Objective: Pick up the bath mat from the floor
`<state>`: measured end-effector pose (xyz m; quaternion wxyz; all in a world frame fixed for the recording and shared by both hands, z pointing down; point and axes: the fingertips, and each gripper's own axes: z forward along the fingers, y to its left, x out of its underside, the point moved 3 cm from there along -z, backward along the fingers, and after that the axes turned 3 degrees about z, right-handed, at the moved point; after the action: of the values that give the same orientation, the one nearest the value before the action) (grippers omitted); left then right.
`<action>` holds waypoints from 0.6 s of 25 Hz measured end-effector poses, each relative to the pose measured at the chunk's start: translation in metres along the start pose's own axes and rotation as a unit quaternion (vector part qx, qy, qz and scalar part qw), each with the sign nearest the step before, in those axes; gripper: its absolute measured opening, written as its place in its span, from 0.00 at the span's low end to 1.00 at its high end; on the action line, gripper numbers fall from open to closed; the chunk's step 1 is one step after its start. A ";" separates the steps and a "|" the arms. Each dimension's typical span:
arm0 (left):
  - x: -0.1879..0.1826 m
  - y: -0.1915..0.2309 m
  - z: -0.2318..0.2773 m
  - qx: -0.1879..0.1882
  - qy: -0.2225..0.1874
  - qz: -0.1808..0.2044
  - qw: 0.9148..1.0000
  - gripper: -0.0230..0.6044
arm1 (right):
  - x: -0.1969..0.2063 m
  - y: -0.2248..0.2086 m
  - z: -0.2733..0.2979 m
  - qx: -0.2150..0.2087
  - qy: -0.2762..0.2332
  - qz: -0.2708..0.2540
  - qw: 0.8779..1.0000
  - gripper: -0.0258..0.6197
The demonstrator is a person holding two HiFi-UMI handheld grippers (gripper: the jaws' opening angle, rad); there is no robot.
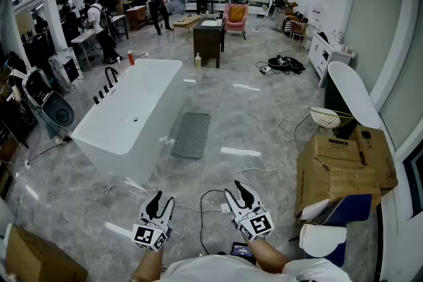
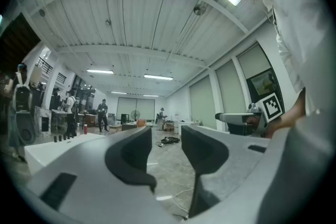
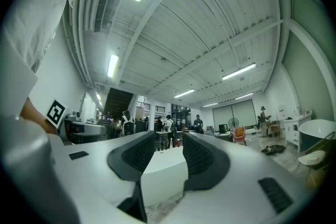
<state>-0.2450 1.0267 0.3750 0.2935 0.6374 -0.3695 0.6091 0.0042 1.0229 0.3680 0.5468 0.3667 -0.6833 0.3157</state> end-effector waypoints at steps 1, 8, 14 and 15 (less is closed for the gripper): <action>0.001 0.002 -0.004 -0.005 -0.001 -0.006 1.000 0.31 | -0.001 0.000 -0.001 0.006 0.001 -0.004 1.000 0.30; -0.012 0.004 -0.023 -0.013 -0.011 0.004 1.000 0.31 | -0.003 0.003 -0.008 0.019 0.010 0.001 1.000 0.30; -0.006 -0.001 -0.027 -0.005 -0.005 -0.004 1.000 0.31 | -0.004 0.008 -0.011 0.004 0.001 0.009 1.000 0.30; -0.005 -0.002 -0.027 -0.003 -0.005 -0.006 1.000 0.31 | -0.005 0.008 -0.012 0.002 -0.005 0.014 1.000 0.30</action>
<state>-0.2587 1.0503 0.3722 0.2971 0.6413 -0.3692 0.6034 0.0044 1.0382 0.3650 0.5385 0.3594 -0.6904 0.3228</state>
